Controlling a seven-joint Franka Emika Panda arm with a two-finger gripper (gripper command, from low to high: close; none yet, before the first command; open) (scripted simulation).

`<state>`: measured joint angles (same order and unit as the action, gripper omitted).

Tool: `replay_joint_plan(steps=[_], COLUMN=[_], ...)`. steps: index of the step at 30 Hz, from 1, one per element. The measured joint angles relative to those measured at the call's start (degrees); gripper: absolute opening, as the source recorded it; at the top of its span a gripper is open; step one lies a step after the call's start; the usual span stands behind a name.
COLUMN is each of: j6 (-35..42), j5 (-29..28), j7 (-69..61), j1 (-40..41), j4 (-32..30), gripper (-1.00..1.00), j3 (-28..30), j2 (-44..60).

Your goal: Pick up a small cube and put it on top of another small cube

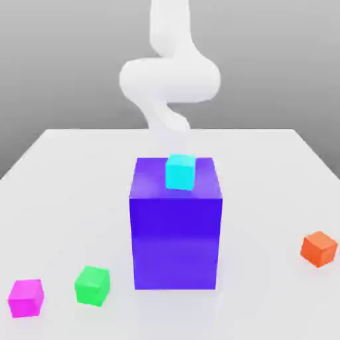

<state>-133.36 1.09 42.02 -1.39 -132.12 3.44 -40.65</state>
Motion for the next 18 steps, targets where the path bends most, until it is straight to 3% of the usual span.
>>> replay_joint_plan(steps=[11, 18], j6=[-7.0, -11.1], j5=[8.0, 15.3], j7=[-19.2, -32.8], j1=[-4.3, -2.7], j4=[-1.5, -2.3], gripper=[0.0, 0.0], j3=[14.7, 20.1], j2=[22.9, 37.8])
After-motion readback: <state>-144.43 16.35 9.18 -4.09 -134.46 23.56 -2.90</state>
